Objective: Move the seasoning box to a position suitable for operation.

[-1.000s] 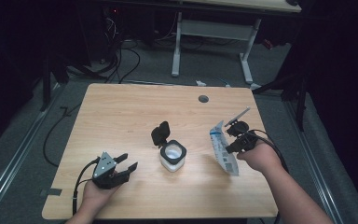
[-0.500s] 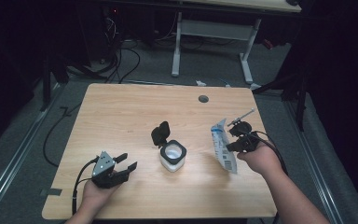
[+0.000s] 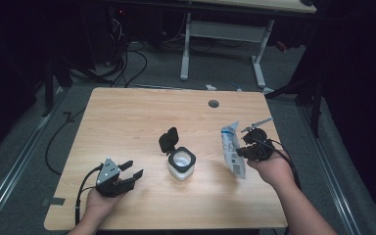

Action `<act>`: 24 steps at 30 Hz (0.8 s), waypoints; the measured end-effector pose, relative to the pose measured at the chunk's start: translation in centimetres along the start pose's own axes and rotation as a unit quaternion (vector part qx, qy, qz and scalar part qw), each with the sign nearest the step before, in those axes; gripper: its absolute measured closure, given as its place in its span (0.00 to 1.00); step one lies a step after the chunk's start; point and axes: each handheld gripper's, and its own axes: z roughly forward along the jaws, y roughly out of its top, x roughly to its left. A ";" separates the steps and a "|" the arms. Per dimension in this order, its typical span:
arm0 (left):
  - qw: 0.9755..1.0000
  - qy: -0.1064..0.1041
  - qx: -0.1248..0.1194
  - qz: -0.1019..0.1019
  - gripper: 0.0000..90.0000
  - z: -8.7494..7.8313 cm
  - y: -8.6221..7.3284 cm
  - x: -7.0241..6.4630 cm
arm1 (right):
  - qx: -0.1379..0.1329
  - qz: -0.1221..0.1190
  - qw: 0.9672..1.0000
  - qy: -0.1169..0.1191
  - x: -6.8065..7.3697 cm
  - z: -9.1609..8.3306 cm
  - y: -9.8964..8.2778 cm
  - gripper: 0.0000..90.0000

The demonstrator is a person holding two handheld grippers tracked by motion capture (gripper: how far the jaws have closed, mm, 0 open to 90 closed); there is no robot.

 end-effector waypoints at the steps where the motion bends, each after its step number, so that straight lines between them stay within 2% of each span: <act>1: 1.000 0.000 0.000 0.000 0.50 0.0 0.0 0.0 | -0.004 -0.001 1.000 -0.002 0.1 0.0 -0.2 0.99; 3: 1.000 0.000 0.000 0.000 0.50 0.0 0.0 0.0 | -0.009 -0.007 1.000 -0.005 0.2 0.1 -0.3 0.99; 5: 1.000 -0.001 0.000 -0.001 0.50 0.0 0.0 0.0 | -0.024 -0.002 1.000 0.002 0.2 0.0 -0.6 0.99; 10: 1.000 -0.001 0.000 -0.001 0.50 0.0 0.0 0.0 | -0.037 -0.001 0.999 -0.004 0.2 0.0 -1.0 0.99; 13: 1.000 0.000 0.000 -0.002 0.50 0.0 0.0 0.0 | -0.054 0.001 0.999 -0.004 0.2 -0.2 -1.2 0.99; 24: 1.000 0.000 0.001 0.000 0.50 0.0 0.0 0.0 | -0.073 0.010 0.997 -0.008 0.2 0.3 -2.2 0.99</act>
